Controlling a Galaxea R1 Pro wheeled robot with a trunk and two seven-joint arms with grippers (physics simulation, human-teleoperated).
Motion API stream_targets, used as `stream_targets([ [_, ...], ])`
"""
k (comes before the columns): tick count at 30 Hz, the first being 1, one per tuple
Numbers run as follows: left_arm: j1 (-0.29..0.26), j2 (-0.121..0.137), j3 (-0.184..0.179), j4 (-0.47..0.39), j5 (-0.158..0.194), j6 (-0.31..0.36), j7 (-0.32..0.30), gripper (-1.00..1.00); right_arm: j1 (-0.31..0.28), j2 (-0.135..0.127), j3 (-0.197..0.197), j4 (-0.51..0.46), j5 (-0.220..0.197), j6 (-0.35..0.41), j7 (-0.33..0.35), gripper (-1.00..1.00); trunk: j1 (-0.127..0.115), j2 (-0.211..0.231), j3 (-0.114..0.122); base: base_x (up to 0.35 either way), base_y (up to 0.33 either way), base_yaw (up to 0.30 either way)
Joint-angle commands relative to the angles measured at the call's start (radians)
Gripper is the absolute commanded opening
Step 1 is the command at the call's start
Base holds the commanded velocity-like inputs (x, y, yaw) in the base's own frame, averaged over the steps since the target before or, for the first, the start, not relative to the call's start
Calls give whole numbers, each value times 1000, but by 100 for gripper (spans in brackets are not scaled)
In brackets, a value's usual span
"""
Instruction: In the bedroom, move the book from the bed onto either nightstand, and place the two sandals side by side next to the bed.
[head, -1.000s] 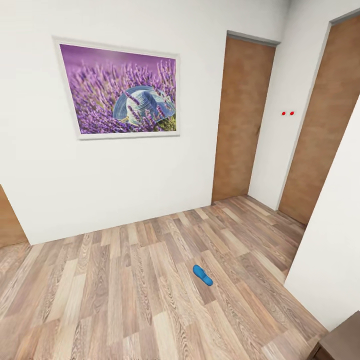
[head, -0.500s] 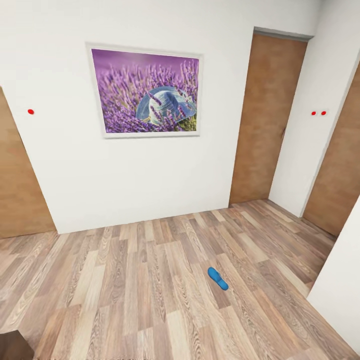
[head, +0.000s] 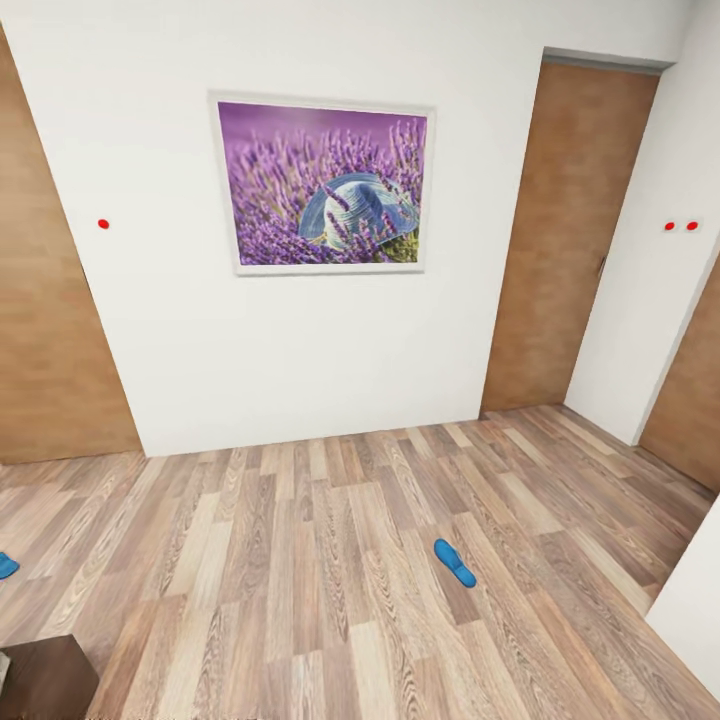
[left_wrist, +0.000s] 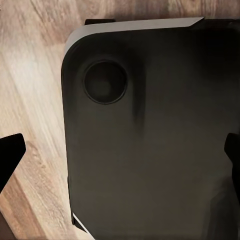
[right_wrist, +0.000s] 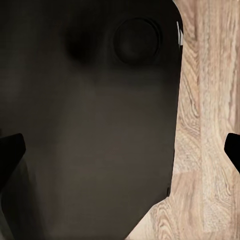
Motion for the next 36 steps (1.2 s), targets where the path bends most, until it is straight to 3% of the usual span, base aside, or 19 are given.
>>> stream_targets([
  [1,0,0,0,-1,0,-2,0,100,-1,0,-1,0,-1,-1,2,100,0,0,-1,0,0,131],
  [13,0,0,0,-1,0,-2,0,100,-1,0,-1,0,-1,-1,2,100,0,0,-1,0,0,101],
  [36,0,-1,0,-1,1,-2,0,100,-1,-4,0,7,-1,-1,2,100,0,0,-1,0,0,6],
])
